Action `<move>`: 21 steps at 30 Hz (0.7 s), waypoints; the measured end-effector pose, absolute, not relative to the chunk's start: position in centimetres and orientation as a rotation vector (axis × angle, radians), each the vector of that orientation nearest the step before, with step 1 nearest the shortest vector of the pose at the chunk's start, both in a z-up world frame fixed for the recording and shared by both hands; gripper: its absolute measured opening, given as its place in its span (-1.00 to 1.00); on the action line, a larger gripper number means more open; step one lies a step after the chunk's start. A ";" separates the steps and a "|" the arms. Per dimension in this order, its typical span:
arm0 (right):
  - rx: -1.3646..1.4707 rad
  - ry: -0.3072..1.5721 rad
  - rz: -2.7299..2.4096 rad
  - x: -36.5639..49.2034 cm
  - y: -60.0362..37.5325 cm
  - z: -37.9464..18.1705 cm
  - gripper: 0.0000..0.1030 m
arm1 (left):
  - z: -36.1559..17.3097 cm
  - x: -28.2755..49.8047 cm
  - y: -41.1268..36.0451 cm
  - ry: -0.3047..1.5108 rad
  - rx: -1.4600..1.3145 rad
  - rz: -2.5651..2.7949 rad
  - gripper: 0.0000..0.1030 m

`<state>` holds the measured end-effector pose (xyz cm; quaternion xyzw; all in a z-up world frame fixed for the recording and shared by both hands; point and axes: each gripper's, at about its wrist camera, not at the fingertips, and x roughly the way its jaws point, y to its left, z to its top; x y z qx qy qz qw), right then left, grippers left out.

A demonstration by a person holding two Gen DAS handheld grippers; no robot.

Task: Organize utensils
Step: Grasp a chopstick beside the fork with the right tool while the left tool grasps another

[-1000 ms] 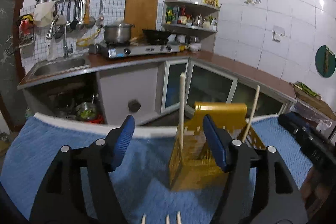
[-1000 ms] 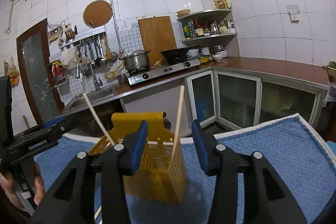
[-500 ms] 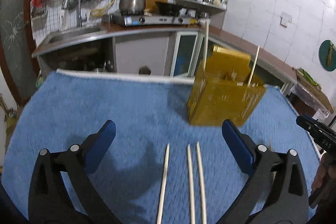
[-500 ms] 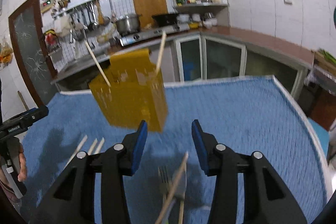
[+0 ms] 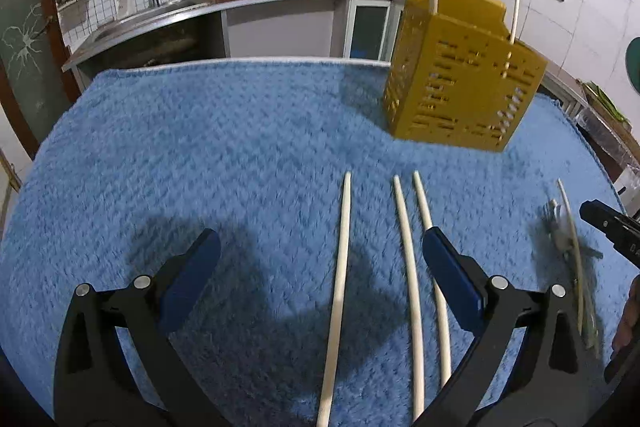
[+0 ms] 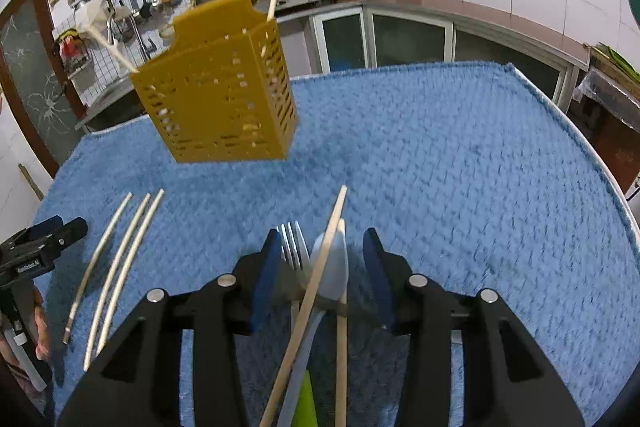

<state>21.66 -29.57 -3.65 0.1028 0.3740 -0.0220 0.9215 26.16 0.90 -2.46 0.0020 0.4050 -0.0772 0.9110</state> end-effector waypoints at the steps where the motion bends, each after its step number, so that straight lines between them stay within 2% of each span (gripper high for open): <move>1: 0.208 0.774 -0.048 21.8 -29.4 -3.8 -0.19 | -2.6 26.2 0.9 0.839 0.002 -0.157 0.89; 4: 0.200 0.801 -0.057 22.0 -29.1 -4.6 -0.31 | -3.3 26.3 1.1 0.852 -0.007 -0.158 0.87; 6: 0.208 0.815 -0.058 22.1 -29.2 -4.9 -0.43 | -3.4 26.4 1.0 0.857 -0.012 -0.160 0.78; 9: 0.204 0.825 -0.066 22.2 -29.1 -5.3 -0.53 | -3.6 26.6 0.7 0.868 -0.005 -0.173 0.58; 14: 0.200 0.826 -0.078 22.4 -29.2 -5.4 -0.72 | -4.2 26.9 -0.1 0.898 0.009 -0.197 0.10; 17: 0.187 0.835 -0.079 22.8 -29.2 -5.4 -0.76 | -4.9 27.4 -0.1 0.932 -0.006 -0.206 -0.13; 21: 0.198 0.851 -0.083 23.2 -29.4 -5.7 -0.76 | -5.1 27.7 -0.1 0.935 -0.006 -0.199 -0.15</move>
